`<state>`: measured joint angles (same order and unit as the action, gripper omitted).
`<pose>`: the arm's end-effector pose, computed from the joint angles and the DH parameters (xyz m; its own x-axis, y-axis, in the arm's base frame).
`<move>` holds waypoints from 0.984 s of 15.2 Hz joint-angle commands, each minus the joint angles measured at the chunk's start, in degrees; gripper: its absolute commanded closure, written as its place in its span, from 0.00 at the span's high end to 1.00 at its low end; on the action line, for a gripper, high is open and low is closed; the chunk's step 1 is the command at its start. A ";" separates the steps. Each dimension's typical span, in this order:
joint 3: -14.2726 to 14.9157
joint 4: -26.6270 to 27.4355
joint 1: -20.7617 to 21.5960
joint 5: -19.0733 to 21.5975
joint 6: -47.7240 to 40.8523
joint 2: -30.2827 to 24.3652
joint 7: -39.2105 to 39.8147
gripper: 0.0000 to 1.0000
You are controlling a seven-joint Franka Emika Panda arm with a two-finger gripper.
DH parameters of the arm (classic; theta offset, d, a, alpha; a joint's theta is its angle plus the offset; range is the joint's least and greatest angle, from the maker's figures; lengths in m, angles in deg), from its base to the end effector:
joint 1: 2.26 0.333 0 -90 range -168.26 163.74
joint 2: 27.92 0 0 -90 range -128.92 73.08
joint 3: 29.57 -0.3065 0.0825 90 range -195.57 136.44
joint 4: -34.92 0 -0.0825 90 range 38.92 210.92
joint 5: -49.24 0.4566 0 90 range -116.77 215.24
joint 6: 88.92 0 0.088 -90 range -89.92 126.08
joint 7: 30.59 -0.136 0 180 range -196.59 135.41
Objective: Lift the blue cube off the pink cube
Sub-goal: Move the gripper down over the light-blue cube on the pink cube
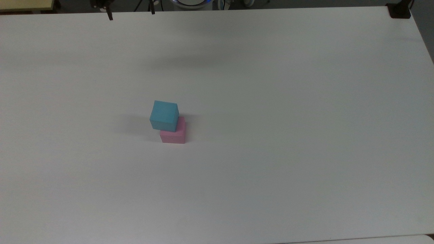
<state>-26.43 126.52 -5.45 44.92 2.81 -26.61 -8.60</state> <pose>0.6299 -0.0797 0.5594 0.9614 0.2711 -0.0478 0.2738 -0.9597 0.0632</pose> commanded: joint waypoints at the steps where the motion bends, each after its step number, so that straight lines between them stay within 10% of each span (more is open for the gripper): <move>1: 0.29 1.82 -0.15 1.68 6.86 2.72 -1.05 1.00; 15: -2.07 5.34 1.87 4.14 29.11 15.74 -26.81 1.00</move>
<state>-27.16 131.19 -4.09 48.50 29.10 -11.33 -31.37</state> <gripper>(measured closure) 0.000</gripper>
